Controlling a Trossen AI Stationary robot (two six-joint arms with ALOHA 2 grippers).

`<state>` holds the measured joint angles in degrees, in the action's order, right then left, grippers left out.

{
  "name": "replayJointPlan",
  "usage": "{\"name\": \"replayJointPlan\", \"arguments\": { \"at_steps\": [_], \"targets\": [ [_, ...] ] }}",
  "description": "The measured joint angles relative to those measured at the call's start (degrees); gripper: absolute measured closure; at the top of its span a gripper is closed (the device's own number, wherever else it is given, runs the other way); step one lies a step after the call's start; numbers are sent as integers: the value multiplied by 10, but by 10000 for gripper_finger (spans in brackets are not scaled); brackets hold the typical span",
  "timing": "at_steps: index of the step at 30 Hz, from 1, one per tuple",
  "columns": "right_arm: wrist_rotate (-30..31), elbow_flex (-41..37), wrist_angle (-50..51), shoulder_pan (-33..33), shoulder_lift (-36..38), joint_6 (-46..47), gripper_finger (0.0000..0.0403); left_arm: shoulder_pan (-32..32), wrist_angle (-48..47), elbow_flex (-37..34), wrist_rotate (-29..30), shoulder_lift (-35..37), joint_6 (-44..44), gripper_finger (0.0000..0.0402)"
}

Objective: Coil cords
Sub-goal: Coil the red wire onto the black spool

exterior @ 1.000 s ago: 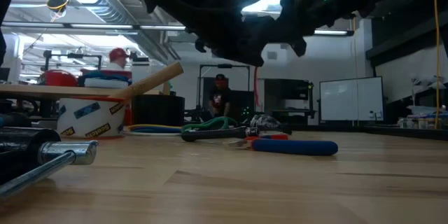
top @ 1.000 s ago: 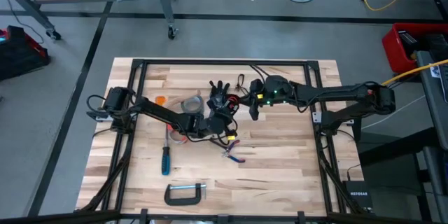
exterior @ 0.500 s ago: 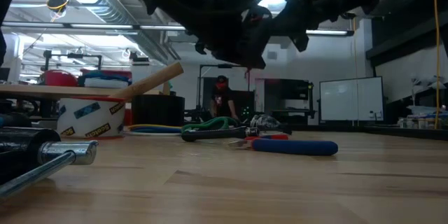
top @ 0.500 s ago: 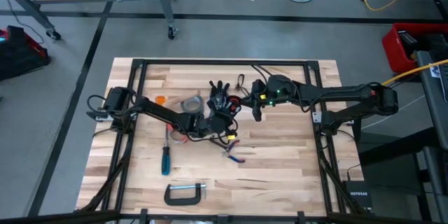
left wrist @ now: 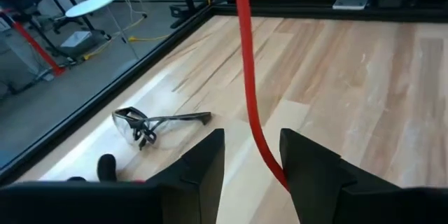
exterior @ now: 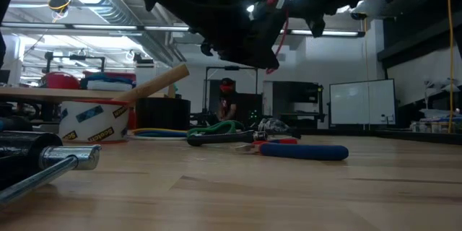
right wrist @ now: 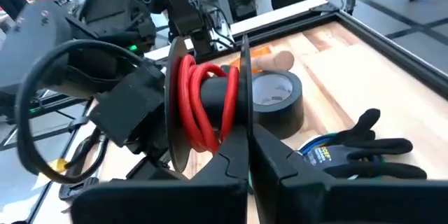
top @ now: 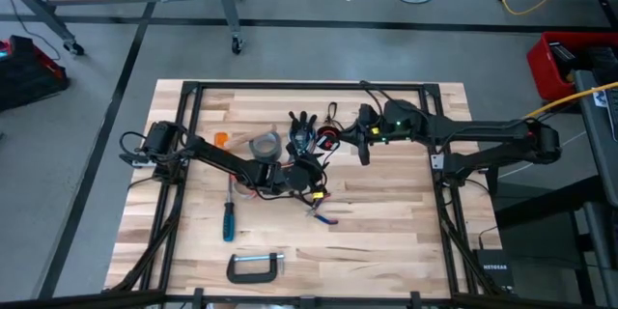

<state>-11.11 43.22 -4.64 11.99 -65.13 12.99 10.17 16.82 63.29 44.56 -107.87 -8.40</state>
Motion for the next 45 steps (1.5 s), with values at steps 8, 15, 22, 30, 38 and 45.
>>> {"name": "replayJointPlan", "arguments": {
  "at_steps": [8,15,22,30,38,45],
  "targets": [
    [1,0,2,0,23,0,402,0,1,0,-6,0,-36,270],
    [1,0,3,0,35,0,402,0,-14,0,-41,0,-47,270],
    [1,0,6,0,37,0,402,0,-59,0,-41,0,-81,279],
    [1,0,51,0,41,-2,402,0,-103,0,-41,0,-114,384],
    [1,0,167,0,42,-3,402,-1,-153,0,-39,0,-130,397],
    [3,0,267,0,42,-3,402,-7,-198,0,-39,0,-140,398]
  ]
}}
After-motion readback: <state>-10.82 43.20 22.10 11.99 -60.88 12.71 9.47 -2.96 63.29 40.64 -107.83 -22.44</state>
